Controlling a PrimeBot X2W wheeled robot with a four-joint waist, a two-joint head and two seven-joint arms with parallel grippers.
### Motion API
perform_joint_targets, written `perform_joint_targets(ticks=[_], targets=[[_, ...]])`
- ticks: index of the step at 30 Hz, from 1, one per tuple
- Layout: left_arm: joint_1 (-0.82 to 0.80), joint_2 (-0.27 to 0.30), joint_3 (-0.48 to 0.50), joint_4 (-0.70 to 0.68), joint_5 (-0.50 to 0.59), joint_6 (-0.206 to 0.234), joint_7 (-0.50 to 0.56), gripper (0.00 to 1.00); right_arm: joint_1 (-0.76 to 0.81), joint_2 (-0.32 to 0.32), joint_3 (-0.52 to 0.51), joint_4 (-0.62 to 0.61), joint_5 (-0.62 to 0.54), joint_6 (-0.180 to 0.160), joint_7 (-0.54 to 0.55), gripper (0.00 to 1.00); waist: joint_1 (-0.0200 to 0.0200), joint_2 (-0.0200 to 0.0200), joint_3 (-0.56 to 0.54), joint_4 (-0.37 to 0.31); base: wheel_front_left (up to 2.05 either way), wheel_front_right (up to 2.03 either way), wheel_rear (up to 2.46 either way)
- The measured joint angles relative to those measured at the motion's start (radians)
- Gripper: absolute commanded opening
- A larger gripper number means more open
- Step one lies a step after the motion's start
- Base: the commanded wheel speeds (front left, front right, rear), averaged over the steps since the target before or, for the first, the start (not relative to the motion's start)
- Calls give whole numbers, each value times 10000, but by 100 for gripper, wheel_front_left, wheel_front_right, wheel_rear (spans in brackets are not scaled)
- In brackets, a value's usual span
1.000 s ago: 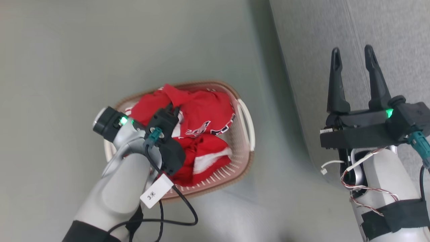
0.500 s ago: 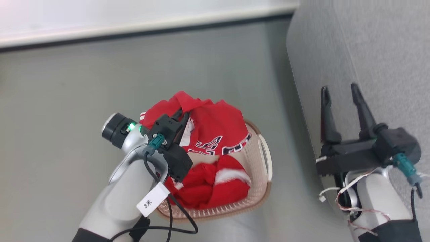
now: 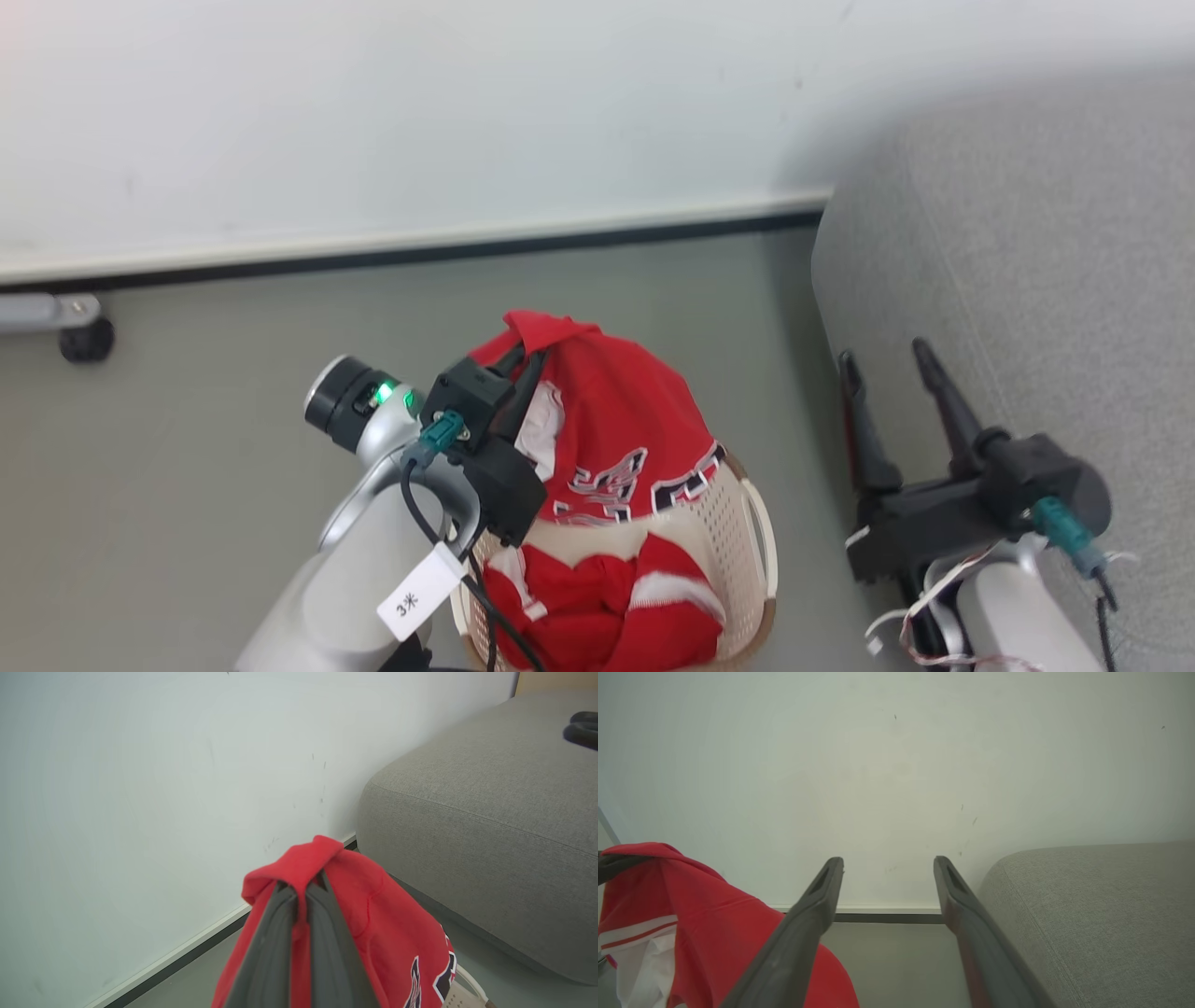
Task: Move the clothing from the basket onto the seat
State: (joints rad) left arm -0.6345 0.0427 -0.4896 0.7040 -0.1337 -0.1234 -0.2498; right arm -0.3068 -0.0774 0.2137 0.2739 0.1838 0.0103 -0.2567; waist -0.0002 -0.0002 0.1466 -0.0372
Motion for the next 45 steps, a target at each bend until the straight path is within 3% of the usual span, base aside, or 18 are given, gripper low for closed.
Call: perform_joint_targets(ticks=[17,24,45], targets=[[674,2,-378,-1216,-456,-12,198,0,751,134,1482,387,-159,627,0,100,0,0,-2121,359,0,0,0],[674,8,-543,-1875,-502,-13,562,0,418,163,2197,1216,-190,859,0,100,1,1,-2276,580,0,0,0],[920,13,-1064,-3751,-930,-23,1618,0,-965,182,3045,3622,-207,1043,0,100,2,2,-2249,1002,0,0,0]])
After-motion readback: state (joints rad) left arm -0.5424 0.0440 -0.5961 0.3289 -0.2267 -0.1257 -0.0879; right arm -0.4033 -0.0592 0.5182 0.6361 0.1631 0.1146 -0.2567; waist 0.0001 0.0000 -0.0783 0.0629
